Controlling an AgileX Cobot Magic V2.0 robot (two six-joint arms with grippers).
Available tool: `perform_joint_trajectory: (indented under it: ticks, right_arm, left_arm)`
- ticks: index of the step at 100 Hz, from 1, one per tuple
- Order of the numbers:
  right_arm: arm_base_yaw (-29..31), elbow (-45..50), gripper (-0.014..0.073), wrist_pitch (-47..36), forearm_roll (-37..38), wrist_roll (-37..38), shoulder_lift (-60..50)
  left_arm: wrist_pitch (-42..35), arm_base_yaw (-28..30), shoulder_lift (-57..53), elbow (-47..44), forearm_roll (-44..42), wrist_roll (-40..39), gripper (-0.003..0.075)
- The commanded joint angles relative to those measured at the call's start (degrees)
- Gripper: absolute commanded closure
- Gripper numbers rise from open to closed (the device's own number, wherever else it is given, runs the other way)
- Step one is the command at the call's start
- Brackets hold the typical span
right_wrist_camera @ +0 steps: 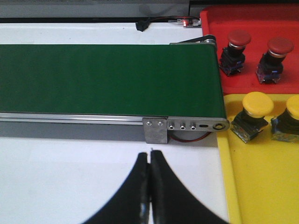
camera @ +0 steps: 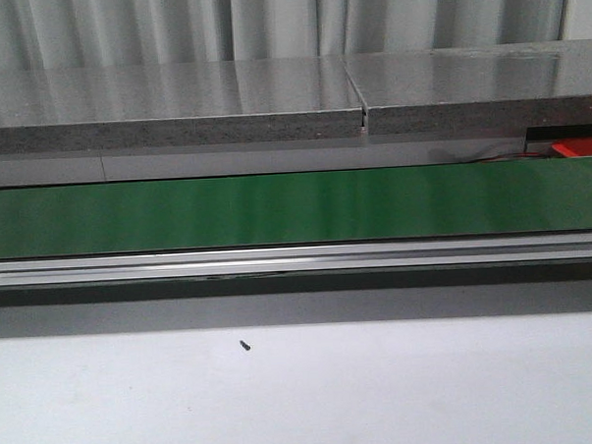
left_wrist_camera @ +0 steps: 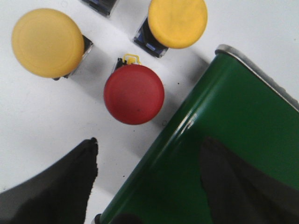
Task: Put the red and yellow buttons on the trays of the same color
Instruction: 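Lower the left gripper onto a red button in the cluster and grasp it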
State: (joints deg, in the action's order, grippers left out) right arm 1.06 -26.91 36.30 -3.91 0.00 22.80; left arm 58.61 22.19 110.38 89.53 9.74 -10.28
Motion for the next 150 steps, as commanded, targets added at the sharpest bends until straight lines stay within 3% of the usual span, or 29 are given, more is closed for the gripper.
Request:
perform_joint_trajectory:
  ticks: [1, 69, 77, 96, 108, 150]
  right_arm:
    - [0.02, -1.40, 0.0661, -3.75, -0.30, 0.00, 0.09]
    - [0.02, -1.40, 0.0661, -3.75, -0.30, 0.00, 0.09]
    - [0.02, -1.40, 0.0661, -3.75, -0.30, 0.00, 0.09]
    - [0.02, -1.40, 0.0661, -3.75, -0.30, 0.00, 0.09]
    - [0.02, -1.40, 0.0661, -3.75, -0.30, 0.00, 0.09]
    - [0.02, -1.40, 0.0661, -3.75, -0.30, 0.00, 0.09]
  left_arm:
    - [-1.30, 0.55, -1.84, 2.80, 0.77, -2.09, 0.0279]
    - [-7.87, 1.20, 5.00, 3.51, 3.12, -4.13, 0.0288]
    - [-7.89, 1.20, 5.25, 3.51, 3.12, -4.13, 0.0341]
    - [-8.29, 1.20, 5.25, 3.51, 3.12, -3.93, 0.0566]
    - [-7.44, 1.20, 4.88, 3.51, 3.12, -3.31, 0.0647]
    - [-6.51, 0.85, -9.44, -1.64, 0.50, 1.40, 0.0668]
